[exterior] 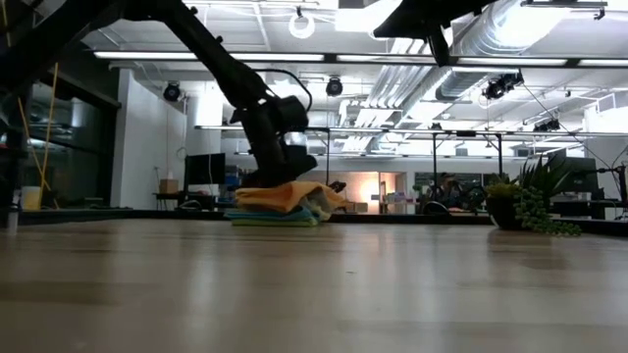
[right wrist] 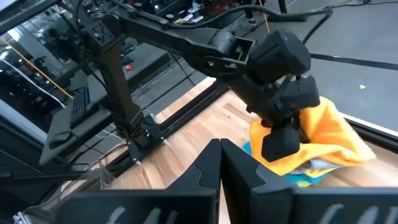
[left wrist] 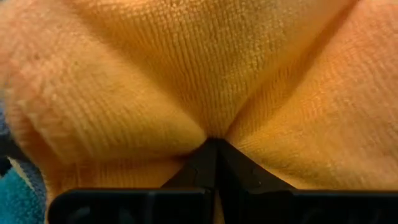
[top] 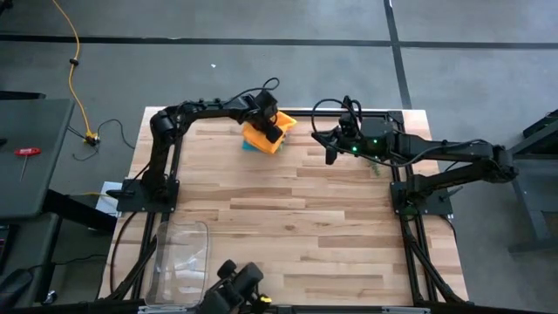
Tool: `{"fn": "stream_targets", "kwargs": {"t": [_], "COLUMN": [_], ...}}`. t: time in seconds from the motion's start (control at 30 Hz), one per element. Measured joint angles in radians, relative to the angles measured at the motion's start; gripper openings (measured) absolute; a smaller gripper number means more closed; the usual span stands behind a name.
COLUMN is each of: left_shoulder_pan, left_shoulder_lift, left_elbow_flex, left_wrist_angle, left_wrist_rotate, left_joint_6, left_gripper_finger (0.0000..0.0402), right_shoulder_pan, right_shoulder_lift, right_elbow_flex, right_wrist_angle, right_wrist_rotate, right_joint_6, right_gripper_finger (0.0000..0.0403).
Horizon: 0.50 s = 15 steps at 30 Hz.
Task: Fold microfiber towels
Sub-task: Put the folded microfiber towels into the transparent bin
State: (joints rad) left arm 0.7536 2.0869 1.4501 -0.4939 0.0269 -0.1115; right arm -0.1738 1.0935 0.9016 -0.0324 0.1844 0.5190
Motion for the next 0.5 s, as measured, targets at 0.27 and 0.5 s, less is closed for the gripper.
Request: {"fn": "stream_targets", "kwargs": {"t": [0.27, 0.5], "left_shoulder_pan": [-0.027, -0.133], "left_shoulder_lift": [-0.006, -0.005], "left_elbow_flex": [-0.007, -0.009], "left_wrist_angle": [-0.217, -0.316], "left_wrist_rotate": [-0.004, 0.022], "left_joint_6": [0.036, -0.045], "left_gripper_finger": [0.0, 0.0], "right_shoulder_pan": [0.0, 0.0], "right_shoulder_lift": [0.0, 0.0], "right_elbow_flex": [0.0, 0.0], "right_wrist_angle": [-0.001, -0.001], "right_wrist_rotate": [-0.002, -0.01], "right_joint_6": [-0.001, -0.003], "right_gripper_finger": [0.0, 0.0]}}
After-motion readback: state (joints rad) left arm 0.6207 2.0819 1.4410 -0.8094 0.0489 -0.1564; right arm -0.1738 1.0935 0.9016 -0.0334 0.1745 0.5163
